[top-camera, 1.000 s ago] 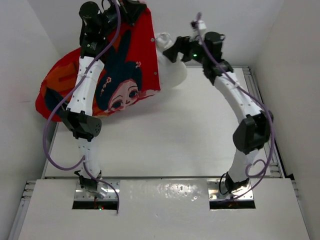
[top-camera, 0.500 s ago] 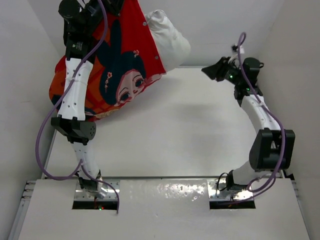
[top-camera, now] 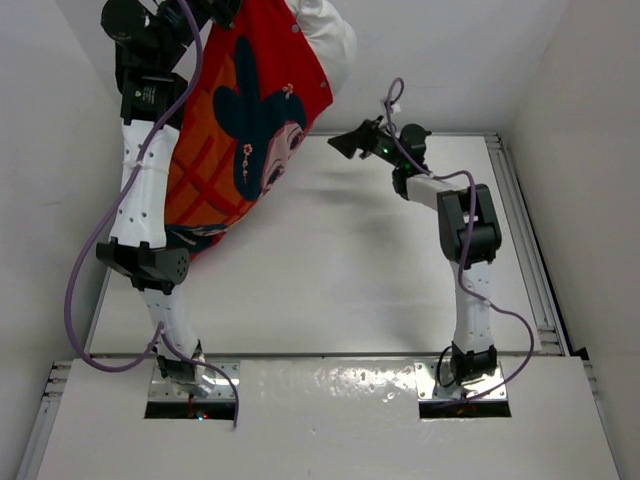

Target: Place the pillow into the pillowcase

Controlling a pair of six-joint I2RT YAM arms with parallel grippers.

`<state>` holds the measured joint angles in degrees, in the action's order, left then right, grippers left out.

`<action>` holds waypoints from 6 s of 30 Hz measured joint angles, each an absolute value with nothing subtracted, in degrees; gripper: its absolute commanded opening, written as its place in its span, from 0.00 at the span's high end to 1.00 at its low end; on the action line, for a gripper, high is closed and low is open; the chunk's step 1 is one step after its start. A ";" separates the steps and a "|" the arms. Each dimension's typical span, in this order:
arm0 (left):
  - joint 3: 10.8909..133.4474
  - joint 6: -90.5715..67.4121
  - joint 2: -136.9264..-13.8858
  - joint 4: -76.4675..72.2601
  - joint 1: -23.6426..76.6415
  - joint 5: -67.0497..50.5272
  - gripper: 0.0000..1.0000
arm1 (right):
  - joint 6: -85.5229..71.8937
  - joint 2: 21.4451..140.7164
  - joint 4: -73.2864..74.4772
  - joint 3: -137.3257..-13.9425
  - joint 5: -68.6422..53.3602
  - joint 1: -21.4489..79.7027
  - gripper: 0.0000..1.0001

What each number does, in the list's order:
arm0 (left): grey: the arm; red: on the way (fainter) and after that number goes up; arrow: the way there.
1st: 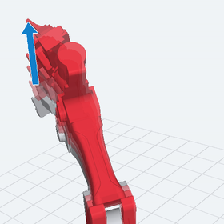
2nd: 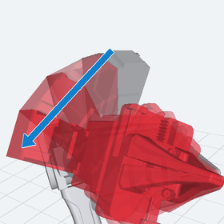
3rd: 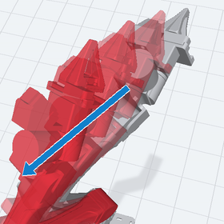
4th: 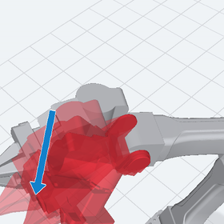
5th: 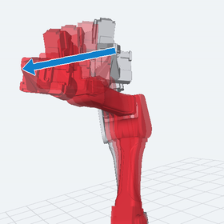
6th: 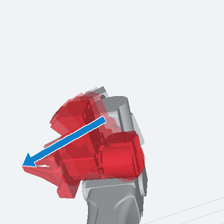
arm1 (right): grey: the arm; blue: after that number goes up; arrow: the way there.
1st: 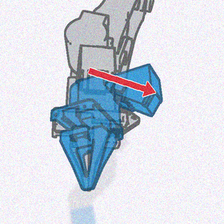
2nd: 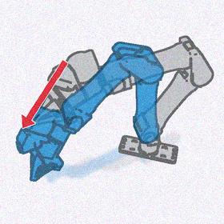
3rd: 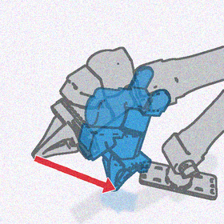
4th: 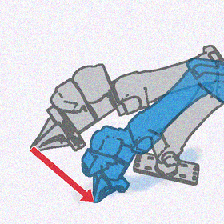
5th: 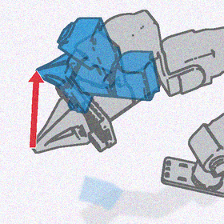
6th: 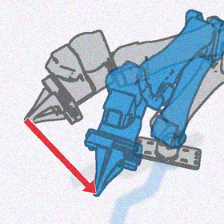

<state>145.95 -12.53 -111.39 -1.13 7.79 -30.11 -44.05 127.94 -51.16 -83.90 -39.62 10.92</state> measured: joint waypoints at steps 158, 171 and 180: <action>87.24 53.21 -78.22 47.46 8.88 -43.22 0.00 | -18.98 101.19 -4.58 -75.68 -49.52 19.99 1.00; 102.67 4.84 -86.37 3.53 3.81 -50.54 0.00 | -24.03 109.93 -4.14 -95.85 -21.89 11.40 1.00; 112.53 -3.36 -92.71 -4.69 3.53 -52.18 0.00 | 3.77 98.32 -3.92 -86.17 -12.32 26.65 1.00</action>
